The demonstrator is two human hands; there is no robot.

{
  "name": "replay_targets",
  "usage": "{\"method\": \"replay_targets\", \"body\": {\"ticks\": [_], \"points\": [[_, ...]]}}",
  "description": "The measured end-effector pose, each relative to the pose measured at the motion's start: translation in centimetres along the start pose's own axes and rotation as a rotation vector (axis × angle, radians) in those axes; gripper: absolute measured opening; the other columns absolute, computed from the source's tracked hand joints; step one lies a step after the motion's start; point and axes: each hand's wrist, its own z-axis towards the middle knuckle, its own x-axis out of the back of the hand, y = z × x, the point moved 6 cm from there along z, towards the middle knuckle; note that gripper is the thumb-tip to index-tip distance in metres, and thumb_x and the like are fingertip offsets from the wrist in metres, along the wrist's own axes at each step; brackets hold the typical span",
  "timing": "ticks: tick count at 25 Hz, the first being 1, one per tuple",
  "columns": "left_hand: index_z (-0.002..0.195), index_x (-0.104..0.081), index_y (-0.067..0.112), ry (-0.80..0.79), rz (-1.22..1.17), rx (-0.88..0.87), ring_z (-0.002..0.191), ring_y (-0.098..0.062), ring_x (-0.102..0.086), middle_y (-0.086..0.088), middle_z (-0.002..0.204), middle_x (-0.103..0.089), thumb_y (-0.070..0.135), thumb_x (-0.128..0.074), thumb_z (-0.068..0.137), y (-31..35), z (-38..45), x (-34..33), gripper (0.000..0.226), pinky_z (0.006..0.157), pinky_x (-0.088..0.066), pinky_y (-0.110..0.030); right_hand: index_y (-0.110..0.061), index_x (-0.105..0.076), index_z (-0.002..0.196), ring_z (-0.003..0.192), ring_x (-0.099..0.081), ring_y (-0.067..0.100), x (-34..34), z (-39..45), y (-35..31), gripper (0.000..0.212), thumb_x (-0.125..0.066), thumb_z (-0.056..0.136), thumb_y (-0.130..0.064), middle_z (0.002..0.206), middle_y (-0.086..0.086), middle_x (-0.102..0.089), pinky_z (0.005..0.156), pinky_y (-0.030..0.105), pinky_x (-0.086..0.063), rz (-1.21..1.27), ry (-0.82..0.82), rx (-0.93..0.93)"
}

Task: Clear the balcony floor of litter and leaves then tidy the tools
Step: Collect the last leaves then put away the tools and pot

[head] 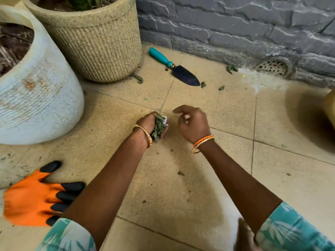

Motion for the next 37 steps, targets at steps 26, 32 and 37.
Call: {"method": "replay_targets", "body": {"ticks": [26, 32, 37], "points": [[0.092, -0.062, 0.017, -0.103, 0.135, -0.069, 0.038, -0.011, -0.052, -0.008, 0.078, -0.066, 0.03, -0.055, 0.094, 0.0, 1.3, -10.4, 0.016, 0.036, -0.038, -0.013, -0.009, -0.068, 0.068, 0.067, -0.064, 0.013, 4.3, 8.3, 9.4, 0.016, -0.067, 0.078, 0.003, 0.067, 0.0, -0.067, 0.062, 0.019, -0.054, 0.66, -0.063, -0.539], [0.094, -0.067, 0.006, -0.069, 0.223, -0.075, 0.036, -0.011, -0.053, -0.003, 0.059, -0.061, 0.039, -0.057, 0.093, 0.5, 0.3, -11.9, 0.034, 0.034, -0.038, -0.014, -0.015, -0.062, 0.081, 0.069, -0.067, 0.007, 4.3, 6.2, 9.2, 0.019, -0.073, 0.074, 0.0, 0.076, 0.005, -0.07, 0.067, 0.024, -0.055, 0.538, -0.142, -0.446], [0.073, -0.063, 0.01, 0.006, 0.276, -0.116, 0.032, -0.01, -0.05, 0.001, 0.048, -0.061, 0.021, -0.055, 0.094, 2.4, 1.2, -11.3, 0.025, 0.032, -0.037, -0.014, -0.012, -0.075, 0.082, 0.067, -0.06, -0.007, 4.7, 7.6, 8.0, 0.004, -0.071, 0.08, -0.012, 0.077, -0.005, -0.069, 0.066, 0.009, -0.047, 0.279, -0.292, -0.193]]}}
